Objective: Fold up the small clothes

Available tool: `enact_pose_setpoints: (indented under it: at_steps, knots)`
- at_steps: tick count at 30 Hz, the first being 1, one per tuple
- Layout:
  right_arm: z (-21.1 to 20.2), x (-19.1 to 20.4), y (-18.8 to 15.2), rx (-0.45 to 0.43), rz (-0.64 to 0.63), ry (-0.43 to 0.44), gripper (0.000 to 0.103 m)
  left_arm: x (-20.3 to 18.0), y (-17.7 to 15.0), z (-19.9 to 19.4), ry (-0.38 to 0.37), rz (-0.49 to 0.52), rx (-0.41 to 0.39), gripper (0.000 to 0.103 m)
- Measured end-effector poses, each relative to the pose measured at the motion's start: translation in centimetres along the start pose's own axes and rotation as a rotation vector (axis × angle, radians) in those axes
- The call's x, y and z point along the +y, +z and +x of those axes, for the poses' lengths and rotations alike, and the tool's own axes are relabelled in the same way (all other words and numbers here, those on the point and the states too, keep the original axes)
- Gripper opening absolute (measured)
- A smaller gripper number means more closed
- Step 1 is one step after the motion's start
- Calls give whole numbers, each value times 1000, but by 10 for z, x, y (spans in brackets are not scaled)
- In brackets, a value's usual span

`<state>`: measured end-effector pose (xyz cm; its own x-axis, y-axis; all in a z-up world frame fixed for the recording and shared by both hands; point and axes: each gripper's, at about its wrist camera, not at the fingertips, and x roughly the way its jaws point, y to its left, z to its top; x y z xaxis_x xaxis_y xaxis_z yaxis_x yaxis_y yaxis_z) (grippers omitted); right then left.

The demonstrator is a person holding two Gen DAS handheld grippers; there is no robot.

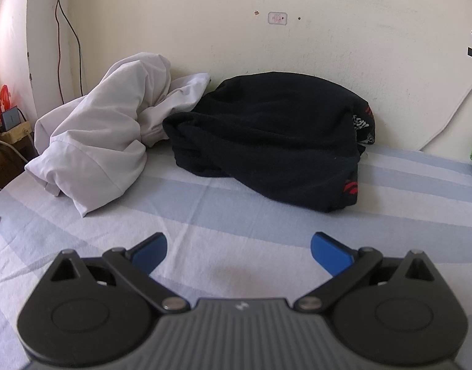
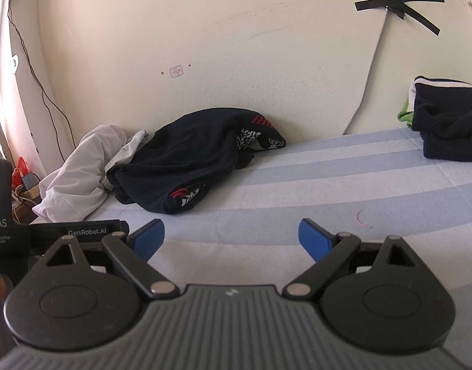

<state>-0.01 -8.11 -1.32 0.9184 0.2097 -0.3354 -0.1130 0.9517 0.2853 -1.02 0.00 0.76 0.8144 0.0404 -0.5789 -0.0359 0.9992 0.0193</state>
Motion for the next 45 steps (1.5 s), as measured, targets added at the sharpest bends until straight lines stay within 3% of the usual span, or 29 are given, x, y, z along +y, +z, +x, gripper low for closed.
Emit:
enact_pose_setpoints:
  at_steps: [45]
  knots:
    - [-1, -1, 0, -9, 17, -3, 96, -3, -1, -2, -3, 0, -24, 103]
